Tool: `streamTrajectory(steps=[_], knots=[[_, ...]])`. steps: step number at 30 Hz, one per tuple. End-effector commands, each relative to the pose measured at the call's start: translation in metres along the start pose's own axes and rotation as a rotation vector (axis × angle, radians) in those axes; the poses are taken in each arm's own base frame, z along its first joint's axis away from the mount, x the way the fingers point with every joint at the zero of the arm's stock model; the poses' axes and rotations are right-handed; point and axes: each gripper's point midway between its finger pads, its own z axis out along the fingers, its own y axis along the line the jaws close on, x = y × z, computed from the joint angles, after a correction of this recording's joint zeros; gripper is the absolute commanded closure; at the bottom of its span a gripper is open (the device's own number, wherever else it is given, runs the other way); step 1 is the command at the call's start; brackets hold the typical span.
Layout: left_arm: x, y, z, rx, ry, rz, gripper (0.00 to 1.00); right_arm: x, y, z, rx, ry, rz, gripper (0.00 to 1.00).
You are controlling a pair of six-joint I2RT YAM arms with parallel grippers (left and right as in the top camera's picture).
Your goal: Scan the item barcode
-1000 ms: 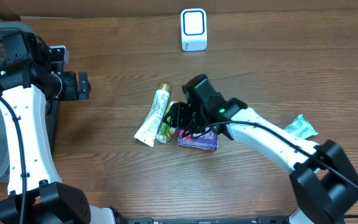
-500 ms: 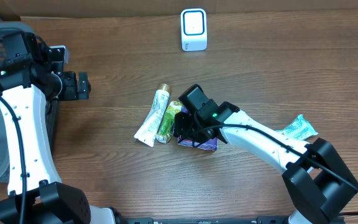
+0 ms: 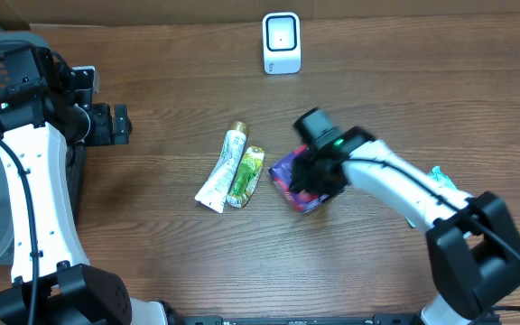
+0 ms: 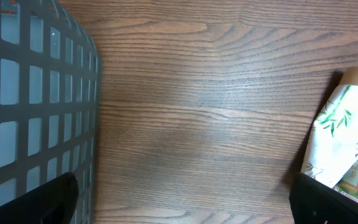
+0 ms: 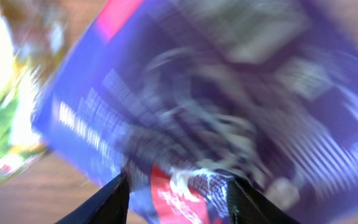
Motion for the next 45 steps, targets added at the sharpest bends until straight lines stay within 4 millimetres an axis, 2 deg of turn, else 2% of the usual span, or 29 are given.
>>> streamTrajectory(steps=[1, 5, 8, 10, 11, 12, 15, 16, 19, 21, 24, 28, 37, 40, 43, 45], knots=[[0.001, 0.001, -0.003, 0.001, -0.006, 0.022, 0.0, -0.04, -0.036, -0.018, 0.089, -0.1, -0.146, 0.48], [0.001, 0.001, -0.003, 0.001, -0.006, 0.022, 0.0, -0.066, -0.057, -0.038, 0.091, -0.147, -0.159, 0.45], [0.001, 0.001, -0.003, 0.0, -0.006, 0.022, 0.0, -0.084, -0.054, -0.071, 0.021, -0.18, -0.117, 0.44], [0.001, 0.001, -0.003, 0.001, -0.006, 0.022, 0.0, -0.094, -0.05, -0.1, -0.042, -0.207, -0.084, 0.44], [0.001, 0.001, -0.003, 0.0, -0.006, 0.022, 0.0, -0.099, -0.054, -0.121, -0.067, -0.229, -0.032, 0.4], [0.001, 0.001, -0.003, 0.001, -0.006, 0.022, 0.0, -0.1, -0.059, -0.13, -0.08, -0.237, -0.014, 0.34], [0.001, 0.001, -0.003, 0.0, -0.006, 0.022, 0.0, -0.096, -0.082, -0.136, -0.079, -0.216, 0.02, 0.16], [0.001, 0.001, -0.003, 0.001, -0.006, 0.022, 0.0, -0.092, -0.088, -0.133, -0.095, -0.187, 0.013, 0.15], [0.001, 0.001, -0.003, 0.001, -0.006, 0.022, 0.0, -0.08, -0.088, -0.115, -0.199, -0.114, -0.081, 0.12], [0.001, 0.001, -0.003, 0.001, -0.006, 0.022, 0.0, -0.07, -0.093, -0.095, -0.221, -0.061, -0.118, 0.05], [0.001, 0.001, -0.003, 0.0, -0.006, 0.022, 0.0, -0.059, -0.099, -0.066, -0.234, 0.0, -0.113, 0.02], [0.001, 0.001, -0.003, 0.001, -0.006, 0.022, 0.0, -0.047, -0.086, -0.044, -0.367, 0.038, -0.165, 0.01], [0.001, 0.0, -0.003, 0.001, -0.006, 0.023, 0.0, -0.03, -0.091, 0.008, -0.435, 0.115, -0.119, 0.02], [0.001, 0.0, -0.003, 0.001, -0.006, 0.024, 0.0, -0.027, -0.087, 0.019, -0.485, 0.123, -0.106, 0.11], [0.001, 0.0, -0.003, 0.001, -0.006, 0.023, 0.0, -0.024, -0.089, 0.027, -0.489, 0.129, -0.073, 0.26], [0.001, 0.0, -0.003, 0.001, -0.006, 0.023, 0.0, -0.023, -0.089, 0.029, -0.488, 0.134, -0.051, 0.43]])
